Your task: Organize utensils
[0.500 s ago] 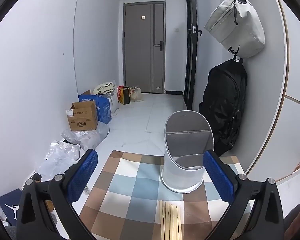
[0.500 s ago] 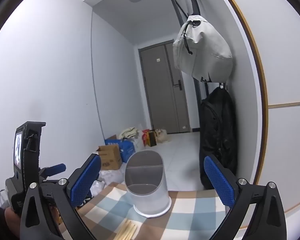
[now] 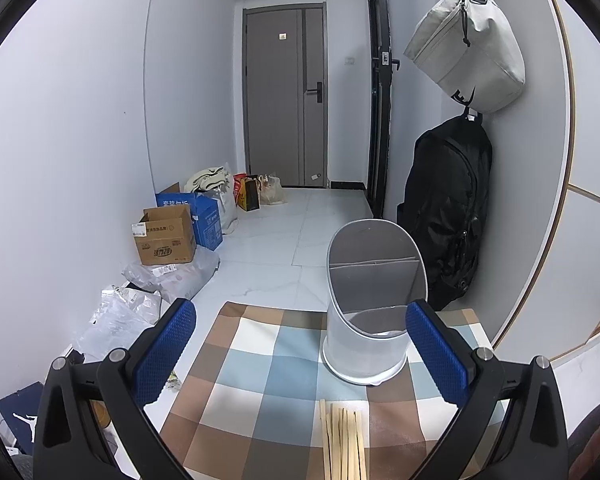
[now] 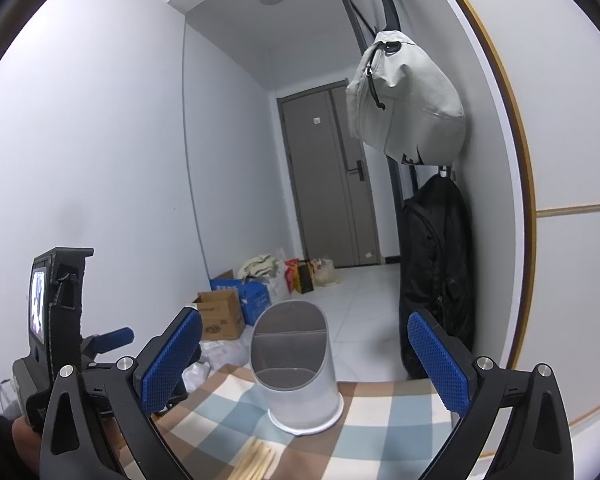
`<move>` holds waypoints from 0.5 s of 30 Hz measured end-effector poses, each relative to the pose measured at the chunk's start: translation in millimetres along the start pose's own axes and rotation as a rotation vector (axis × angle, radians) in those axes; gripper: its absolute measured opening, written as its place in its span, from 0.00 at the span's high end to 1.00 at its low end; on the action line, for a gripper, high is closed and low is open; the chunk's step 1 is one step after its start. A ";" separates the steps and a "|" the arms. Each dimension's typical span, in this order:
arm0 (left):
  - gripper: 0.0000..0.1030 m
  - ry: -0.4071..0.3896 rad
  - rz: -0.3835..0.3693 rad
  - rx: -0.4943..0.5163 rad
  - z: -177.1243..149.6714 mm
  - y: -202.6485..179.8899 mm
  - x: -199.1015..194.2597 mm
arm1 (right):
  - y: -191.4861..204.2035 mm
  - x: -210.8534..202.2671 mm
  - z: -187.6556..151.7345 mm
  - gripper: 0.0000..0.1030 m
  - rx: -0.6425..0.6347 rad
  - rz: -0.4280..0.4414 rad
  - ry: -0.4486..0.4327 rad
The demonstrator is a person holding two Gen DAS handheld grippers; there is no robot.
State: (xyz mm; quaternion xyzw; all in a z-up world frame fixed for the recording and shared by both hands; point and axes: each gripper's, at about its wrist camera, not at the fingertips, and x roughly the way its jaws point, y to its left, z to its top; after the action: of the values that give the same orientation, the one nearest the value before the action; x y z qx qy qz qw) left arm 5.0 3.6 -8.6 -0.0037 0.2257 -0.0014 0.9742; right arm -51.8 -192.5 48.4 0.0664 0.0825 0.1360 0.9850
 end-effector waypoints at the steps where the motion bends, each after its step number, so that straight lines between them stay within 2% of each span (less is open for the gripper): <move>1: 0.01 -0.001 0.002 0.001 -0.2 0.1 -0.2 | -0.6 -0.1 0.1 0.00 -0.001 0.001 -0.001; 15: 0.01 0.032 -0.014 -0.002 -0.9 2.8 3.6 | -3.1 0.8 -0.9 0.00 0.001 0.002 0.009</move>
State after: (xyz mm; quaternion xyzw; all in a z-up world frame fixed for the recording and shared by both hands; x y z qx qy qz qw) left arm 7.8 6.3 -11.0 -0.0062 0.2412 -0.0081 0.9704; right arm -50.4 -195.1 46.9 0.0664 0.0872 0.1372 0.9845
